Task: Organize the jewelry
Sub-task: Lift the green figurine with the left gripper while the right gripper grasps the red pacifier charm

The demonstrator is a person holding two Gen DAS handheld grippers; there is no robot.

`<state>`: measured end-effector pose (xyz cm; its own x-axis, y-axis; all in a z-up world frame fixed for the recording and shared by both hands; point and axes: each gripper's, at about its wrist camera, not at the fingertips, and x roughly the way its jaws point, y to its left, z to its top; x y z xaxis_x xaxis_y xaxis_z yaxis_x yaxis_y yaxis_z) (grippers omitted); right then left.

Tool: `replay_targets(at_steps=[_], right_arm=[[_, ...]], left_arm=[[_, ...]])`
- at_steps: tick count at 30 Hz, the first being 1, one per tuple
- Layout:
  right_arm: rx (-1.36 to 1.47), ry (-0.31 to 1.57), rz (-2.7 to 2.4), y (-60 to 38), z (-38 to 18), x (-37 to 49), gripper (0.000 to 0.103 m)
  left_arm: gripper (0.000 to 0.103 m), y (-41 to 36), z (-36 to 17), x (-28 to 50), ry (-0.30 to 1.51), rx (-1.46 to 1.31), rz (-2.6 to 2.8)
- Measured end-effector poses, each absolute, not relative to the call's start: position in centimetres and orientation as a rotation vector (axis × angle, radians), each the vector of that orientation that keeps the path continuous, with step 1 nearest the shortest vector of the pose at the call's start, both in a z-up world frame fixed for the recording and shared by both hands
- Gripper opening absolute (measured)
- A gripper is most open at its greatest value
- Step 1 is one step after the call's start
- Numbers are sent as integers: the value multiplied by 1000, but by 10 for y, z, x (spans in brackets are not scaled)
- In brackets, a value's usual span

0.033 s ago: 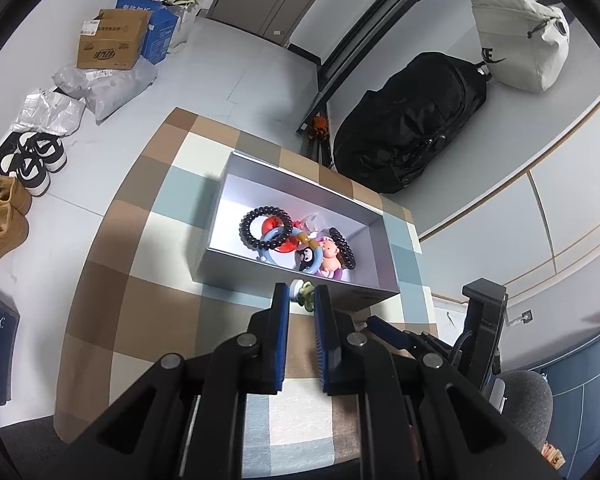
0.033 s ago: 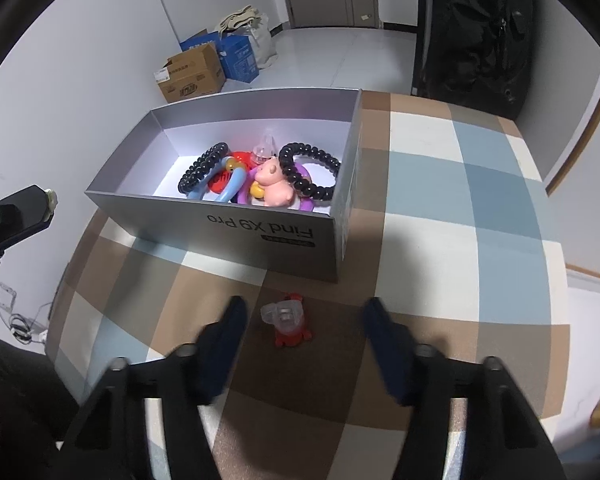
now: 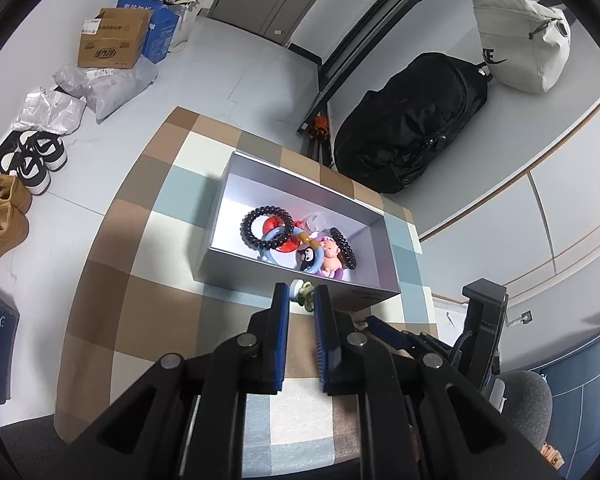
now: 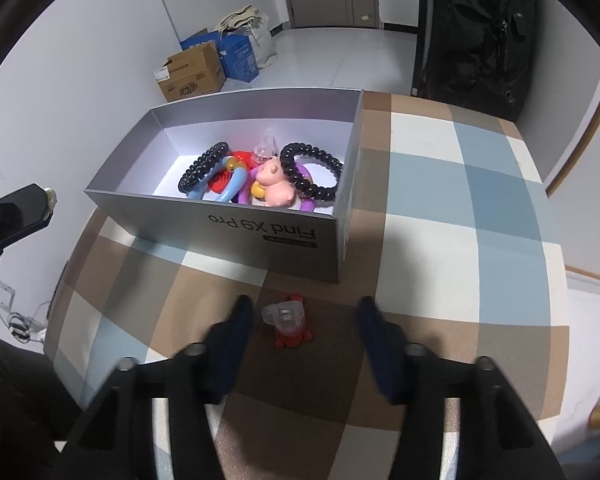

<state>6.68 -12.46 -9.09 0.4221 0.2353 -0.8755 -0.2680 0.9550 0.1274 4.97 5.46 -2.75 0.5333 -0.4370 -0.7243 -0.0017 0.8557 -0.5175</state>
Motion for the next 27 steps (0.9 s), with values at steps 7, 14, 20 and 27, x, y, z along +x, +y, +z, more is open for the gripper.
replay_targets(at_steps=[7,14,20,27], right_arm=[[-41,1086,309,-123,-90,65,18],[-19,1070,324,-126,-83,62,18],[-1,1056,377,-121,-76,56,18],[26,1056,471,-112,-70,49,18]], left_arm=[[8,54,-28,48,989,-489,-272],[8,52,-35,49,1014,-486,-265],[8,50,-41,47,1035,-482,-255],[8,46,-44,46,1045,-458,-249]])
